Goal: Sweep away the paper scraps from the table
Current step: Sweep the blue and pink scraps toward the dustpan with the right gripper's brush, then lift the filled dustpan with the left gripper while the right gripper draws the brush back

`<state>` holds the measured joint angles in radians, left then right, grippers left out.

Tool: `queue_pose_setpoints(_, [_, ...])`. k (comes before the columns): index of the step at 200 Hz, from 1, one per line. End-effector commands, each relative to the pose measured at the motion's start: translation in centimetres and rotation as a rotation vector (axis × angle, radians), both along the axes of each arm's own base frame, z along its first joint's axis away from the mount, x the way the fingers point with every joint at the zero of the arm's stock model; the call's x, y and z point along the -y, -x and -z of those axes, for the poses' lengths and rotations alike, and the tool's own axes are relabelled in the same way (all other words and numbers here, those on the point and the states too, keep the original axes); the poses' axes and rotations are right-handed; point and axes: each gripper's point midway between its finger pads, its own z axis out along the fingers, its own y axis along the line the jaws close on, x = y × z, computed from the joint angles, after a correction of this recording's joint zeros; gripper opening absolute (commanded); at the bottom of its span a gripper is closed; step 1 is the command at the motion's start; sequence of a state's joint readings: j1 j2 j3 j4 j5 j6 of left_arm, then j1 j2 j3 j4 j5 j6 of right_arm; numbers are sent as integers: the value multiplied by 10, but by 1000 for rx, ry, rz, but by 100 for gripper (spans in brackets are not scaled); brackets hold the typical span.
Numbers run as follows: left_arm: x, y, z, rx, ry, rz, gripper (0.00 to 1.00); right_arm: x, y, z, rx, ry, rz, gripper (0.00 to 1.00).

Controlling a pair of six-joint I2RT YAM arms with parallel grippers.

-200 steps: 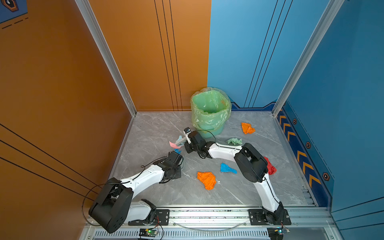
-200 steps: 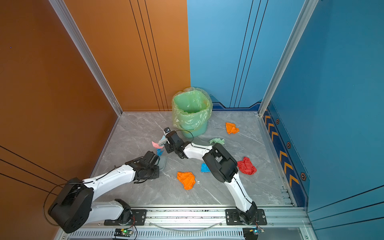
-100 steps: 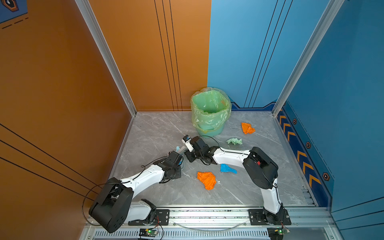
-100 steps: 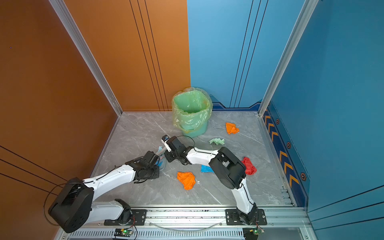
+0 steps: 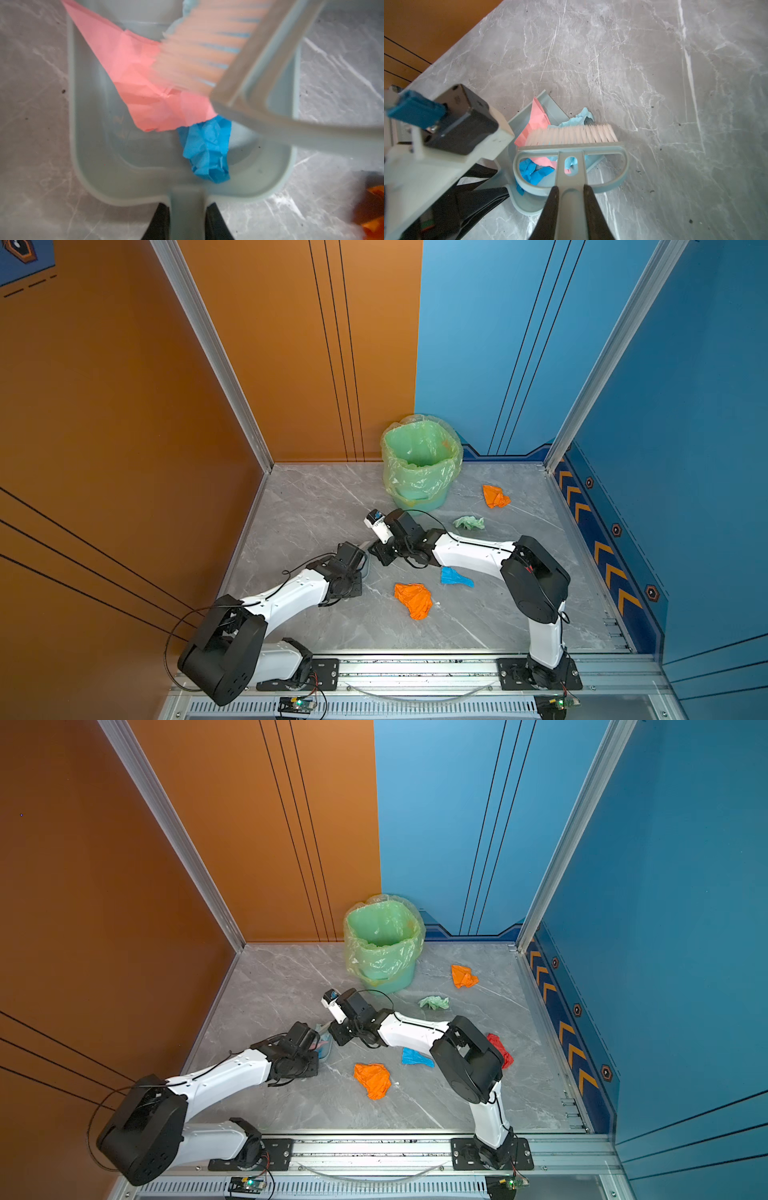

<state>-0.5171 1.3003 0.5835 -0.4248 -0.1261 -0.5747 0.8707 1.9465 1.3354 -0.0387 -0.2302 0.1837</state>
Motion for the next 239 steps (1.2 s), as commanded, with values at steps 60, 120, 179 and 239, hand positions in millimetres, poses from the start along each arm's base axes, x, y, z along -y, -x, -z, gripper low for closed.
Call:
queue_pose_setpoints(60, [-3,11,10,-49,-10,18,8,32,-25,-22,3,-7,140,0])
queue_pose_setpoints(120, [-3,9,8,-43,-9,17,8,42,-40,1,42,132,195,0])
queue_pose_setpoints(179, [-1,8,8,-45,-13,24,8,35,-8,14,22,161,77,0])
queue_pose_setpoints(239, [-2,8,8,-40,-20,28,8,45,0,8,60,172,85,0])
